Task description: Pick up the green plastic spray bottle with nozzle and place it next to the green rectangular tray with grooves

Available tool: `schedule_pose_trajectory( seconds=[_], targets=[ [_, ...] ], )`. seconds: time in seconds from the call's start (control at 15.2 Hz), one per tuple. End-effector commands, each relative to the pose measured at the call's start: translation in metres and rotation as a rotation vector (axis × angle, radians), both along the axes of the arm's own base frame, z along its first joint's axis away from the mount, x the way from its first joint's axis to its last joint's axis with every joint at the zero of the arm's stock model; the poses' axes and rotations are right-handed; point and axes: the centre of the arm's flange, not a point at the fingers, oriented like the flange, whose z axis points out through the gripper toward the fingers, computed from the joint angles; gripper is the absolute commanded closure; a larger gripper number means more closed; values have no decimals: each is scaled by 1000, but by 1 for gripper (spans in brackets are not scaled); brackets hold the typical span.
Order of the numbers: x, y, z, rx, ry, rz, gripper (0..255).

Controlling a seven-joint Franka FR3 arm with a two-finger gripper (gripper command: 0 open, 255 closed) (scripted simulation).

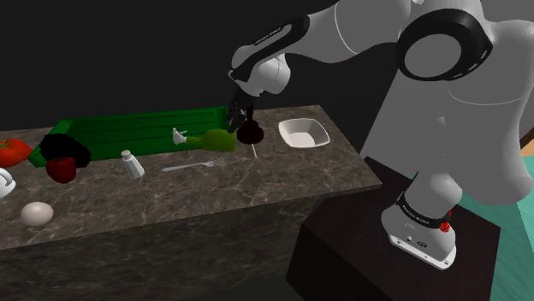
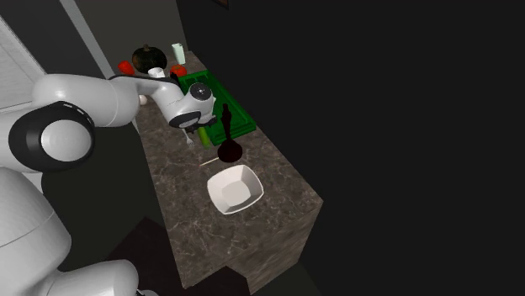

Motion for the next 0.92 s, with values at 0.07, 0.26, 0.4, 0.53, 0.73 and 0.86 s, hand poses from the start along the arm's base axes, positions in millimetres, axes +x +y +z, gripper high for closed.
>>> schedule_pose_trajectory(
  seconds=[0.07, 0.26, 0.4, 0.53, 0.73, 0.86],
  targets=[
    [0, -1, 0, 0, 0, 0, 0],
    [-11, -18, 35, 0, 0, 0, 0],
    [-13, -22, 44, 0, 0, 0, 0],
    [-13, -22, 44, 0, 0, 0, 0],
    [-13, -22, 44, 0, 0, 0, 0],
    [-13, -22, 44, 0, 0, 0, 0]
  ],
)
